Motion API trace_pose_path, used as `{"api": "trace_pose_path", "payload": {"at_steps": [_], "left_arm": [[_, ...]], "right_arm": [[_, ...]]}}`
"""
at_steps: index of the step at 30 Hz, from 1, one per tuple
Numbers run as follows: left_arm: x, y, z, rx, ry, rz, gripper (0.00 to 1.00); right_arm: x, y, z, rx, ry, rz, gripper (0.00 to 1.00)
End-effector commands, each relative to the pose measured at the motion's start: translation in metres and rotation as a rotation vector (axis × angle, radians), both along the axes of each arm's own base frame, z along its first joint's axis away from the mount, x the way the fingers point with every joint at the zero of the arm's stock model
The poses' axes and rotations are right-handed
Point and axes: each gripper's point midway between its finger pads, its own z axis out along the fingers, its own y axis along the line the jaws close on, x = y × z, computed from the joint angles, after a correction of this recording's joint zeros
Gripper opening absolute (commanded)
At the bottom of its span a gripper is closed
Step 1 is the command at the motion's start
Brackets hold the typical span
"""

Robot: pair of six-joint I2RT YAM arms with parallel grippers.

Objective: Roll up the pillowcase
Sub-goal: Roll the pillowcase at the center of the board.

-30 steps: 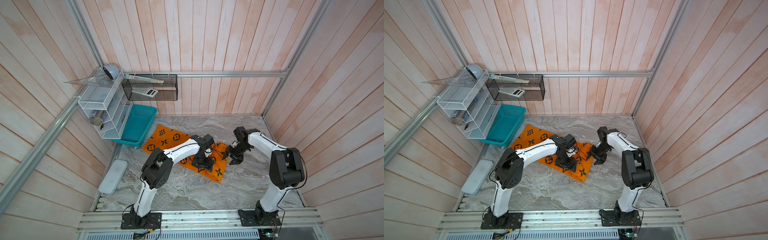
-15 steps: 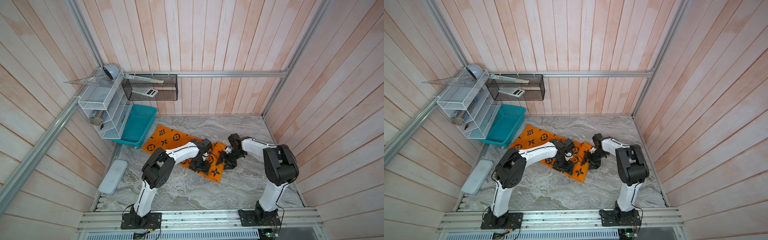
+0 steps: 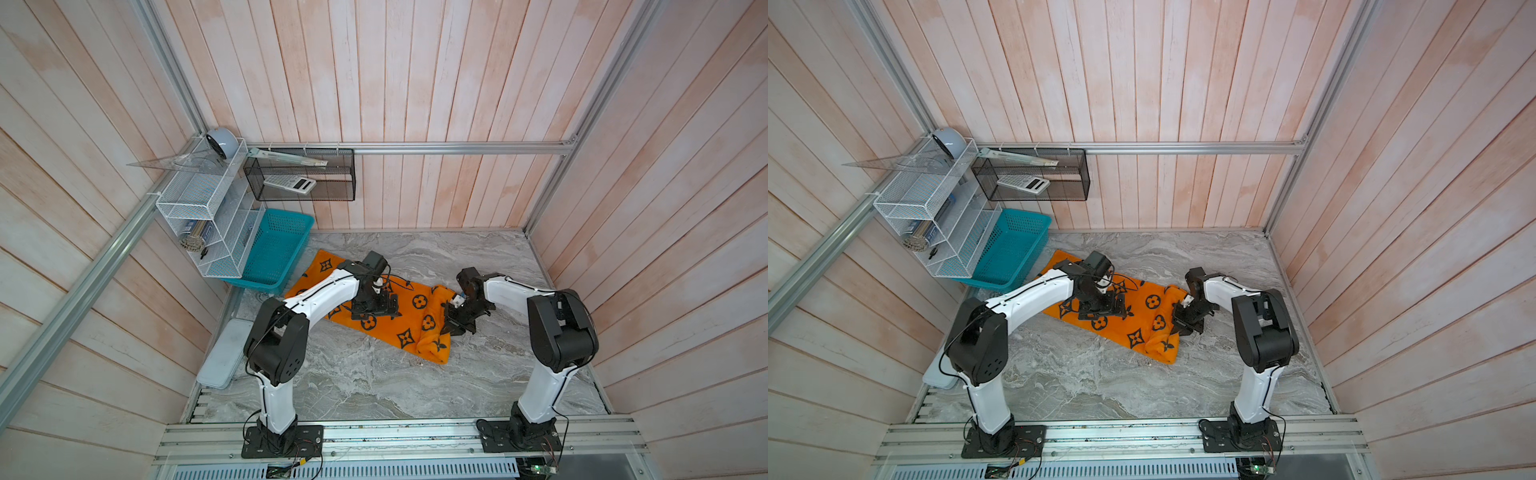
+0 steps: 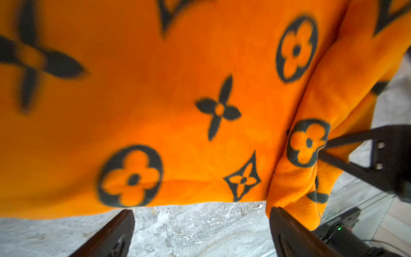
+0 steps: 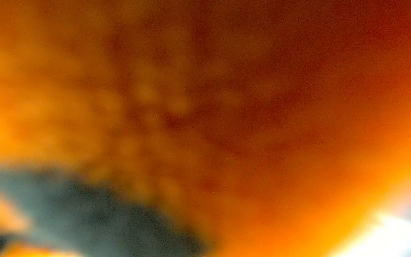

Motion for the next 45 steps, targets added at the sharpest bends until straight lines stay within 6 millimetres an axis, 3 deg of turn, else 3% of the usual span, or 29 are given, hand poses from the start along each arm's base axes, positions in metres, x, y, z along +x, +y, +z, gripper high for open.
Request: {"api": "trace_pose_path", "payload": {"at_steps": [1,4,9,13,17,28,35,45], "left_arm": [[0.006,0.005,-0.006,0.007,-0.005,0.041,1.0],[0.005,0.008,-0.02,0.023,0.016,0.037,1.0],[0.002,0.009,-0.051,0.046,0.074,0.041,1.0],[-0.002,0.011,-0.063,0.057,0.094,0.036,1.0],[-0.005,0.017,-0.066,0.064,0.095,0.039,1.0],[-0.009,0.023,-0.068,0.066,0.09,0.047,1.0],[-0.001,0.032,-0.056,0.046,0.051,0.091,1.0],[-0.002,0.019,-0.033,-0.055,0.019,0.081,1.0]], "right_arm": [[-0.041,-0.051,0.008,-0.196,0.138,-0.017,0.0],[-0.042,-0.057,0.018,-0.22,0.144,0.012,0.0],[-0.03,-0.043,0.028,-0.243,0.131,0.066,0.0],[-0.026,-0.024,0.035,-0.265,0.11,0.145,0.35],[-0.026,-0.013,0.036,-0.272,0.101,0.177,0.42],[-0.005,0.025,0.055,-0.28,0.036,0.289,0.47],[0.014,0.066,0.054,-0.259,0.009,0.381,0.47],[0.02,0.132,0.042,-0.121,0.029,0.46,0.47]]}}
